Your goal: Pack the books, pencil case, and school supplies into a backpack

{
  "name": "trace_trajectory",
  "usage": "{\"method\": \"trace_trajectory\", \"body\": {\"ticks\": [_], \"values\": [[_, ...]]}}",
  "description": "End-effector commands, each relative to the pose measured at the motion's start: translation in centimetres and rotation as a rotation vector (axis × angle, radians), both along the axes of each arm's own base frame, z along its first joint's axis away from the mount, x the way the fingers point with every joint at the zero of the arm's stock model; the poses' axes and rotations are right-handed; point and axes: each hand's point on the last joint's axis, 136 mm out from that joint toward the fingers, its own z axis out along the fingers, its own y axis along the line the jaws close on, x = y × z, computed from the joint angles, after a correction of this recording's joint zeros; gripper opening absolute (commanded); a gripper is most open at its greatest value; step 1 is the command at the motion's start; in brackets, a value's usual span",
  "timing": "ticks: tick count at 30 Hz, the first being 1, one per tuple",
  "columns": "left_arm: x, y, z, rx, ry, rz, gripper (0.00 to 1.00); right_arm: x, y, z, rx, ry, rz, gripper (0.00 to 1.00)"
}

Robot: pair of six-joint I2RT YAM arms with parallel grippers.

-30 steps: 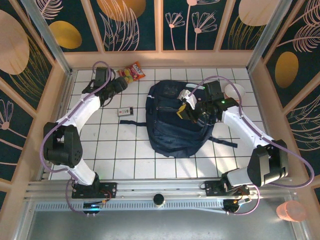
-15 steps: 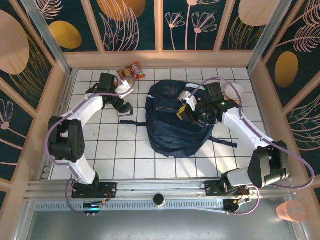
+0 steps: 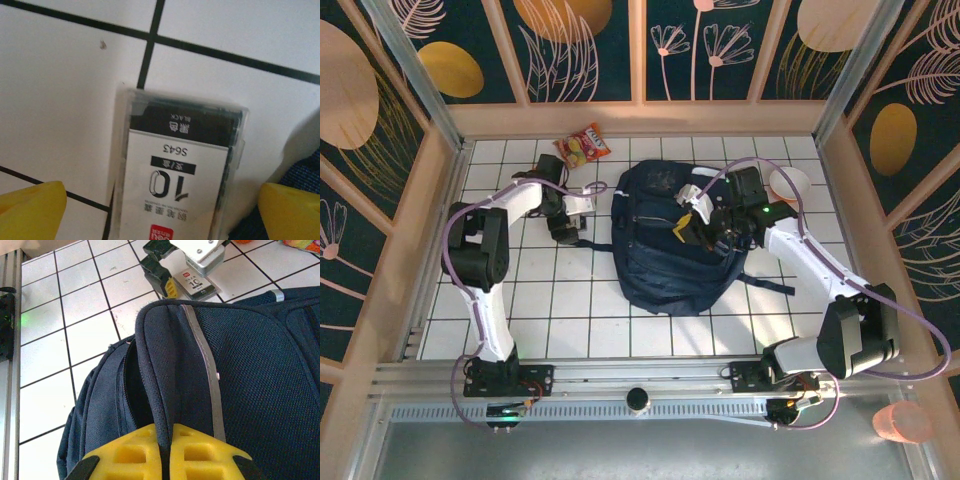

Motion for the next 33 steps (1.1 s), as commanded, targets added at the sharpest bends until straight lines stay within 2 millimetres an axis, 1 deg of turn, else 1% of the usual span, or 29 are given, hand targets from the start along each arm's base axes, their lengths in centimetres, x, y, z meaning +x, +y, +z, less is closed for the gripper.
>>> {"method": "trace_trajectory", "body": {"ticks": [1,4,7,10,13,18,20,22,26,30,33], "values": [[-0.4,-1.0,0.0,-0.068,0.056,-0.042,0.97,-1.3,0.7,1.0,0.037,0.012,0.034,0.0],[-0.6,-1.1,-0.2,-0.08,0.087,-0.042,0.98,-1.3,0.8,0.8,0.034,0.017,0.037,0.0],[-0.4,-1.2,-0.2,-0.113,0.108,-0.036,0.98,-1.1,0.8,0.6,0.032,0.023,0.037,0.0],[0.0,-1.0,-0.4,-0.117,0.116,-0.028,0.98,-1.0,0.9,0.6,0.029,0.025,0.041,0.0],[0.3,-0.5,-1.3,-0.095,0.124,-0.025,0.98,-0.9,0.9,0.5,0.025,0.029,0.041,0.0],[0.2,-0.8,-2.6,-0.117,0.157,-0.035,0.96,-0.7,1.0,0.4,0.018,0.036,0.042,0.0],[0.1,-0.6,-3.2,-0.105,0.167,-0.03,0.96,-0.7,1.0,0.3,0.014,0.041,0.042,0.0],[0.0,-0.5,-3.4,-0.1,0.17,-0.029,0.94,-0.7,1.0,0.3,0.012,0.044,0.041,0.0],[-0.4,-0.7,-2.7,-0.121,0.15,-0.026,0.89,-0.5,1.1,0.3,0.01,0.046,0.041,0.0],[-0.8,-0.5,-1.8,-0.118,0.117,-0.023,0.84,-0.4,1.2,0.4,0.018,0.042,0.044,0.0],[-1.1,-0.5,-0.7,-0.123,0.089,-0.025,0.81,-0.4,1.3,0.4,0.024,0.043,0.046,0.0]]}}
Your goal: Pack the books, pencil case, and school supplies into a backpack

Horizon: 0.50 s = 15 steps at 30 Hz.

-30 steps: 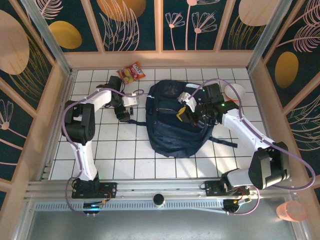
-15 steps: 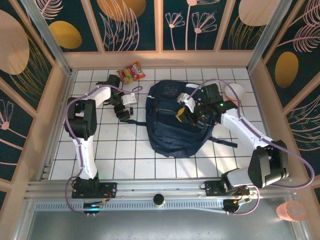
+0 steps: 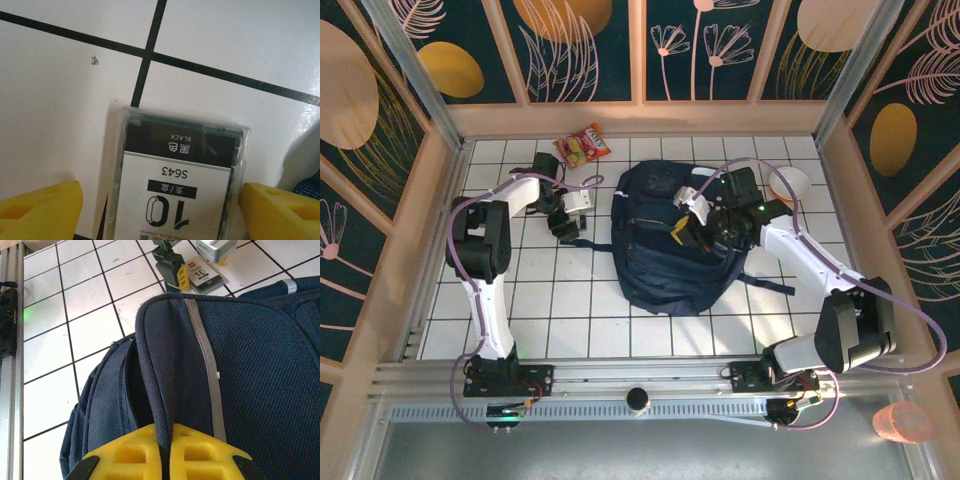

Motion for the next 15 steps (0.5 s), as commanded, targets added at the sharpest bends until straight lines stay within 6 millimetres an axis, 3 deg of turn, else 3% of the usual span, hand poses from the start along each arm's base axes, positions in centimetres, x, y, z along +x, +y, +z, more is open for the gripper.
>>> {"method": "trace_trajectory", "body": {"ticks": [1,5,12,15], "values": [[-1.2,-0.1,0.9,-0.015,-0.005,-0.024,0.8,-0.3,0.9,1.4,0.043,0.007,0.032,0.0],[-1.1,-0.4,2.7,-0.042,-0.048,-0.026,0.72,-0.3,0.9,1.6,0.045,0.001,0.034,0.0],[-1.0,-0.4,3.2,-0.043,-0.083,-0.029,0.55,-0.5,1.0,1.8,0.052,-0.006,0.038,0.0],[-0.8,-0.4,3.0,-0.043,-0.083,-0.024,0.61,-0.4,1.0,1.7,0.05,-0.004,0.037,0.0]]}}
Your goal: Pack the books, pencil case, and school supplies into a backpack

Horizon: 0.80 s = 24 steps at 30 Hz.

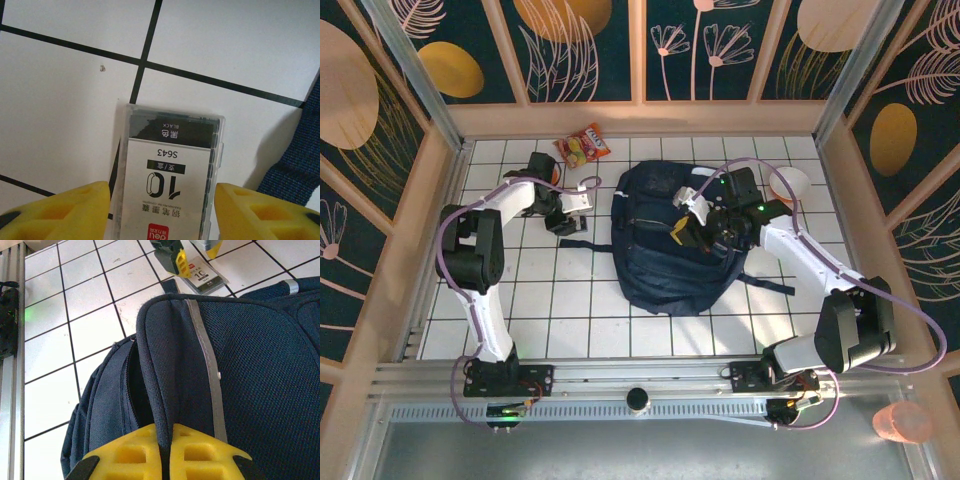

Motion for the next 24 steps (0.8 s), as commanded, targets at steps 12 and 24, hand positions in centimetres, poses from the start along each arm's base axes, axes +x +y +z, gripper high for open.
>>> {"method": "trace_trajectory", "body": {"ticks": [12,24], "values": [[0.5,-1.5,-1.9,-0.061,0.087,-0.052,0.84,-0.1,1.2,1.5,0.044,0.008,0.038,0.0],[-0.1,-1.4,-4.2,-0.06,0.133,-0.056,0.76,0.1,1.2,1.2,0.027,0.024,0.038,0.0]]}}
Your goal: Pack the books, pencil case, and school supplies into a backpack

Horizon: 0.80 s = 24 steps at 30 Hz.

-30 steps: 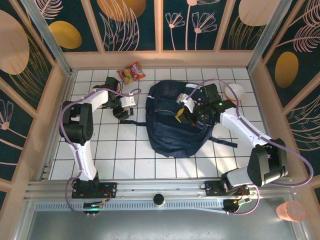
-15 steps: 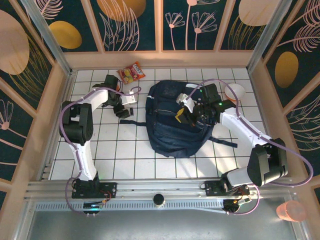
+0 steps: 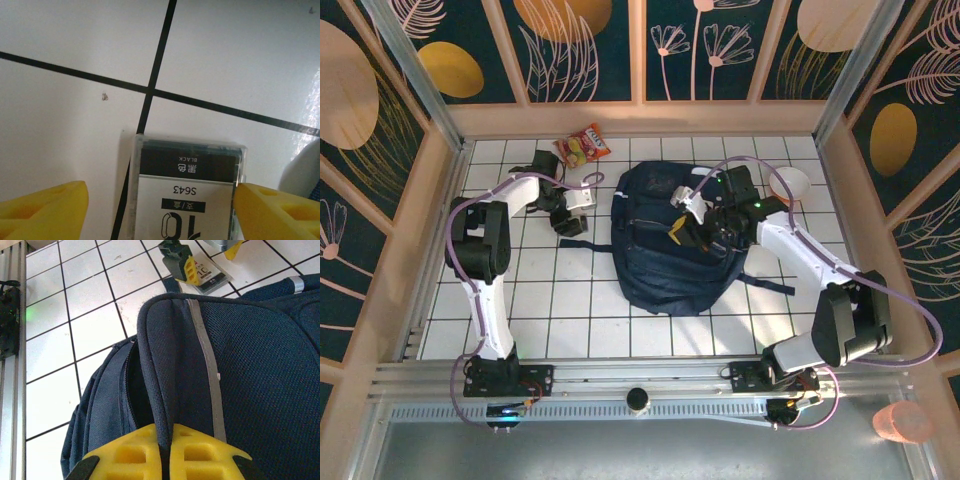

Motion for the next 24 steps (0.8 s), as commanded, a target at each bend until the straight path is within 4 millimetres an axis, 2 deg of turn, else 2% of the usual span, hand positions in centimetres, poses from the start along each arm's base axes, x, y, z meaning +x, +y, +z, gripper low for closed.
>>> {"method": "trace_trajectory", "body": {"ticks": [1,4,8,15,18,24], "values": [[-1.5,-0.1,-2.5,-0.005,0.083,-0.028,0.77,-0.2,0.7,1.5,0.033,0.001,0.028,0.0],[-1.6,-0.2,-1.5,-0.013,0.063,-0.029,0.81,-0.3,0.6,1.5,0.029,-0.002,0.024,0.0],[-2.0,-0.2,0.2,-0.022,0.025,-0.032,0.81,-0.4,0.6,1.4,0.03,0.0,0.024,0.0],[-0.7,-0.4,4.7,-0.039,-0.104,-0.034,0.89,-0.4,0.6,1.4,0.033,-0.006,0.027,0.0],[-0.6,-0.4,4.6,-0.037,-0.092,-0.035,0.89,-0.4,0.7,1.5,0.038,-0.007,0.029,0.0],[-1.1,0.0,2.5,-0.009,-0.047,-0.043,0.89,-0.5,0.6,1.4,0.034,-0.007,0.027,0.0]]}}
